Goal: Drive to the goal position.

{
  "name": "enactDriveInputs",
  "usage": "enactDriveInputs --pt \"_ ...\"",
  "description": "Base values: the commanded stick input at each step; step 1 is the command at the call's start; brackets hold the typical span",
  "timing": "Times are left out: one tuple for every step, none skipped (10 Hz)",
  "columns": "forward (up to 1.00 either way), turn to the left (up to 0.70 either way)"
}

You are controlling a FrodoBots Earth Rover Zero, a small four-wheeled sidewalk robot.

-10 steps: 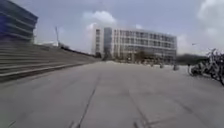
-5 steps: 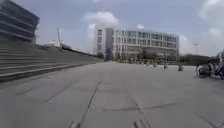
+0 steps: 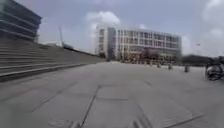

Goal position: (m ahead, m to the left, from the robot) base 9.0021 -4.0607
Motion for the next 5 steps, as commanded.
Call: enactDriveInputs --pt "0.85 0.0" --pt "0.85 0.0" --pt "0.85 0.0" --pt "0.85 0.0" --pt "0.85 0.0"
